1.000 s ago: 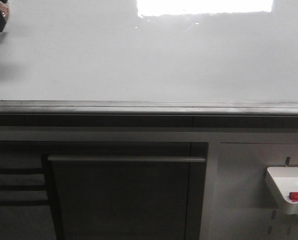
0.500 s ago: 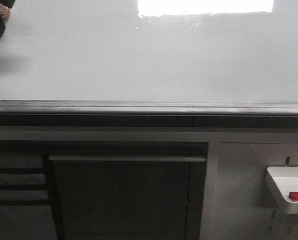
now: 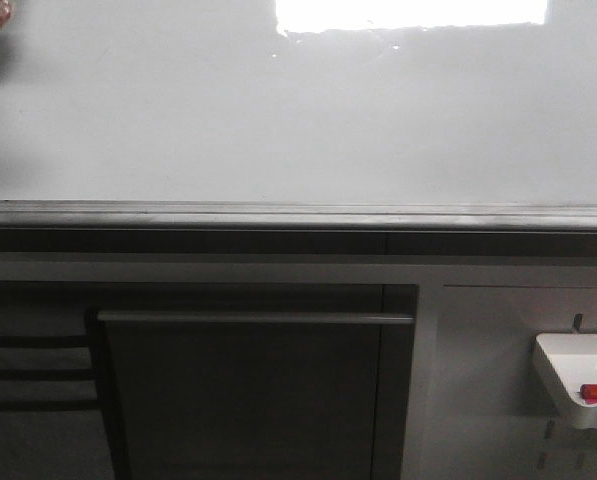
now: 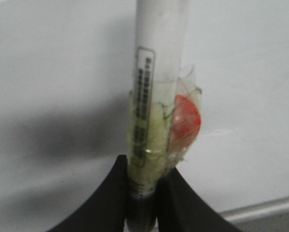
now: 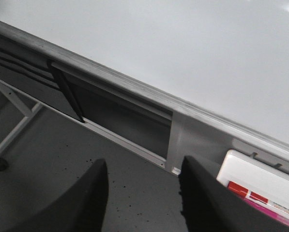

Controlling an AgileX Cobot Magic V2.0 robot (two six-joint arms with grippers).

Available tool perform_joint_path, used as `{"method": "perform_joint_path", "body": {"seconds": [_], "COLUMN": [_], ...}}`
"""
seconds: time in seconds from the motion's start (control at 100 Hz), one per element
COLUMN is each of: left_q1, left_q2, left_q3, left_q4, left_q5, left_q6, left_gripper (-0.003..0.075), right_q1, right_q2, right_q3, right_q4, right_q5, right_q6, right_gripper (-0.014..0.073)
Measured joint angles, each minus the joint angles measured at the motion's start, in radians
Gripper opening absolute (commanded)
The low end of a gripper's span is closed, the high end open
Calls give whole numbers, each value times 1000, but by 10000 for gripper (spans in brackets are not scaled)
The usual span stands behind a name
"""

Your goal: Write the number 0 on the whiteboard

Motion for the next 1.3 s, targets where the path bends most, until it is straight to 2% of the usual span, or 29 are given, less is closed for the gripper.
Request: {"method": "perform_joint_path", "body": {"seconds": [0.18, 0.4, 0.5, 0.65, 0.76, 0.9, 1.12, 1.3], "left_q1": [-136, -411, -532, -674, -741, -814, -895, -909], "left_q2": [-139, -204, -201, -170, -131, -85, -48, -46], "left_q3": [10, 18, 19, 19, 19, 19, 19, 19], "left_q4": [0, -9, -14, -18, -23, -26, -31, -32], "left_q5": [112, 235, 267, 296, 320, 334, 335, 335], "left_q6": [114, 206, 247, 276, 282, 298, 319, 319], "left_gripper": [-20, -20, -20, -20, -20, -20, -20, -20], "right_q1": [-75, -109, -109, -109, -98, -45, 95, 171], "right_q2": [-57, -53, -5, 90, 154, 210, 308, 355], "right_q3": [0, -9, -35, -97, -147, -212, -272, -279], "right_q4": [-22, -3, 108, 292, 391, 447, 463, 466], "right_q5": [71, 106, 141, 223, 271, 324, 368, 372], "right_q6": [0, -30, -147, -402, -559, -702, -794, -829], "right_gripper": [309, 309, 309, 309, 309, 309, 309, 309]}}
